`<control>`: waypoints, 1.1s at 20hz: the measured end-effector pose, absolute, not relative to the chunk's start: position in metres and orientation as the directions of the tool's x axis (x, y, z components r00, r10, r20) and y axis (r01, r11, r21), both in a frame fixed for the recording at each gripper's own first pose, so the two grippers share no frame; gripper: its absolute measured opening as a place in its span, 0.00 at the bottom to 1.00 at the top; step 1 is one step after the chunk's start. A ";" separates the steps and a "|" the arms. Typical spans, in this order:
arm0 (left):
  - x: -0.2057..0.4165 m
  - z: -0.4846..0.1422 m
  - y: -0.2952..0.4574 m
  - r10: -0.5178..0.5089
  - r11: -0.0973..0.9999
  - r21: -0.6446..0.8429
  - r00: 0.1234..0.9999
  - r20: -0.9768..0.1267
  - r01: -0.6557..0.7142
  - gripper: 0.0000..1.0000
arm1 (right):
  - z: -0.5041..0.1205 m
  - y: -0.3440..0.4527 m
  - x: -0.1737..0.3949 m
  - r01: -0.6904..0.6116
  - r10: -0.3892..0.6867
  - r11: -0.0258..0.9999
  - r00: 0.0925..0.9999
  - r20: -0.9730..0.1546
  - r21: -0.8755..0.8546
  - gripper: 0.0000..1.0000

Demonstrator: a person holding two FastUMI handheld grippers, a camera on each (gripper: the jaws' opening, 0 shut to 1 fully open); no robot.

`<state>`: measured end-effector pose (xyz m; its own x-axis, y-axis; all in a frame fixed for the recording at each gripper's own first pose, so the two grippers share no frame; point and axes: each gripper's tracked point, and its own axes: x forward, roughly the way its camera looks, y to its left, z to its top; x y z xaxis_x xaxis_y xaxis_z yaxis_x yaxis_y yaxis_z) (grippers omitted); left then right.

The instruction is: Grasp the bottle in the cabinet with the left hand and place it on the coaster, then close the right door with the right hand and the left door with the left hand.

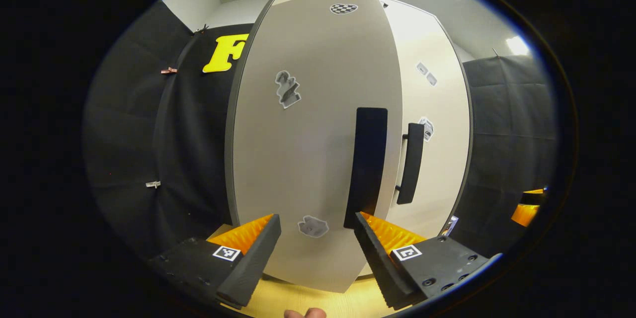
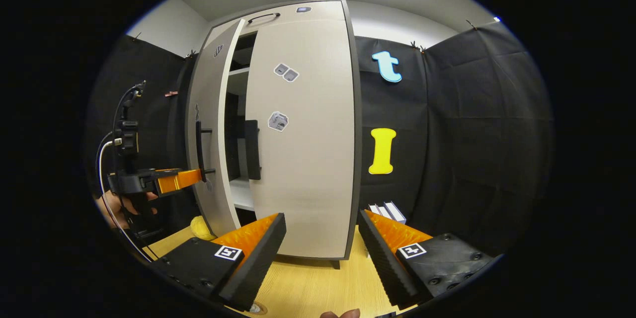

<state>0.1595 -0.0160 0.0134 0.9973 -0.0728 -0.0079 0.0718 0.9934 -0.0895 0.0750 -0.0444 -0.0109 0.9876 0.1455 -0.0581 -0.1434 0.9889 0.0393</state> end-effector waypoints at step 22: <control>0.021 -0.004 0.056 -0.012 1.000 -0.001 0.999 -0.031 0.012 0.95 | 0.007 0.065 0.058 -0.183 0.184 0.981 0.983 -0.003 0.062 0.98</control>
<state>0.0210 0.0560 -0.0036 0.9995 -0.0115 -0.0310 0.0115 0.9999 -0.0009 0.0577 0.0646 0.0072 0.9829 0.1840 -0.0034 -0.1834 0.9811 0.0615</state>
